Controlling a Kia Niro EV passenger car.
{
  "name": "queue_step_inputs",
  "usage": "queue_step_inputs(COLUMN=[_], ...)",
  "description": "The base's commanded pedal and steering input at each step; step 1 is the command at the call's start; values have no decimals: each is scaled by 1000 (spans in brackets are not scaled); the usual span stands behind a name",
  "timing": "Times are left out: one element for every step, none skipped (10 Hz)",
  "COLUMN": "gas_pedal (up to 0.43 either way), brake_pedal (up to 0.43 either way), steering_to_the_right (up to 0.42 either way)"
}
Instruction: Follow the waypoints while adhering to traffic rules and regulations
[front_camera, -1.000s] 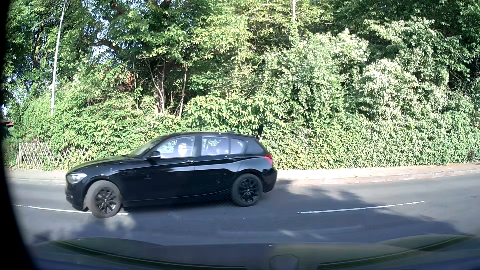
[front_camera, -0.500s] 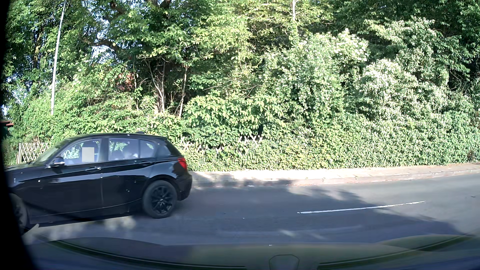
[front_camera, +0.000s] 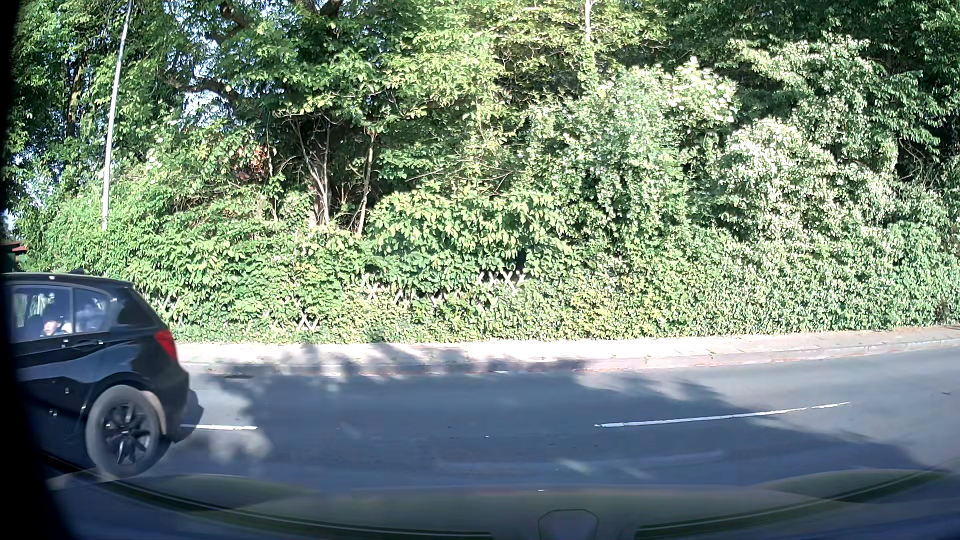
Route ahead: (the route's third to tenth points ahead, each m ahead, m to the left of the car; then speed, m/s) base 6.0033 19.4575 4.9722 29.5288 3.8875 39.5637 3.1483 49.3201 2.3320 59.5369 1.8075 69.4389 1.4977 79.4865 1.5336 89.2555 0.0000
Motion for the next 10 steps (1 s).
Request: queue_step_inputs(gas_pedal=[0,0,0,0,0,0,0,169,240,248], brake_pedal=[293,256,213,159,43,6,6,6,6,6], steering_to_the_right=[-122,-123,-124,-127,-131,-137,-146,-158,-184,-215])
